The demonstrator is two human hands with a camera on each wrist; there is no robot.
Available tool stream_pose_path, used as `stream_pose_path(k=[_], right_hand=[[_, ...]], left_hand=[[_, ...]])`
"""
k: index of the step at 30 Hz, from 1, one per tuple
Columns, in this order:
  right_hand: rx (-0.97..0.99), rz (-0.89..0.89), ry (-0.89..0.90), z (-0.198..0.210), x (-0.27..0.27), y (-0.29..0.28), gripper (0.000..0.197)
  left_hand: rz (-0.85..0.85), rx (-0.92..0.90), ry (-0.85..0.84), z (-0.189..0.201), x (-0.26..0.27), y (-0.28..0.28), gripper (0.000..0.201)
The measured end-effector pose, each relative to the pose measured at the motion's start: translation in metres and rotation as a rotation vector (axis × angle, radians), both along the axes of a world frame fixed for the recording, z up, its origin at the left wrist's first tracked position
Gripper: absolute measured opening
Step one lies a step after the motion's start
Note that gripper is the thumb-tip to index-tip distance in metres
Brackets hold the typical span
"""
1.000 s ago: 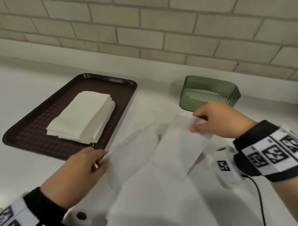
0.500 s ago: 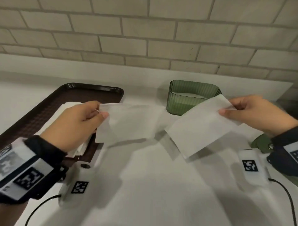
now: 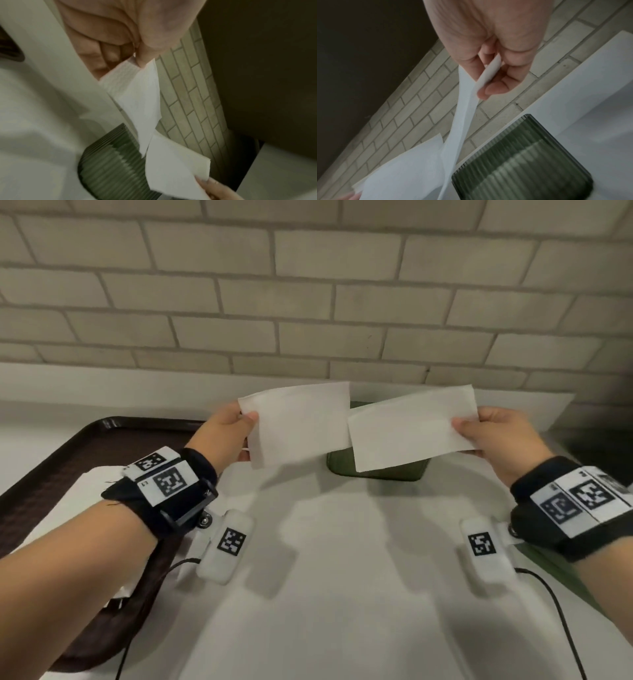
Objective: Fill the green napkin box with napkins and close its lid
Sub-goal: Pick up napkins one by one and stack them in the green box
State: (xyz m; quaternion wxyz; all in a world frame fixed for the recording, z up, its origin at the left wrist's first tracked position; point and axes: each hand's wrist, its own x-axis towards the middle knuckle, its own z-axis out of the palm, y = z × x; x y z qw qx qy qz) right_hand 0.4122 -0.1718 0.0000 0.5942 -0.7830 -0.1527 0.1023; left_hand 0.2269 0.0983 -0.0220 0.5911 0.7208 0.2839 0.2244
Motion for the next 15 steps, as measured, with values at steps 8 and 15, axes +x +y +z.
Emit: stream_pose_path(k=[8,15], right_hand=[[0.144,-0.145,0.1,-0.002,0.04,0.026,0.021],[-0.021,-0.077,0.207,-0.011,0.073,0.055,0.03]], left_hand=[[0.027,-0.137,-0.01,-0.014,0.035,0.011,0.031],[0.06,-0.108,-0.123,0.007,0.053,0.026,0.032]])
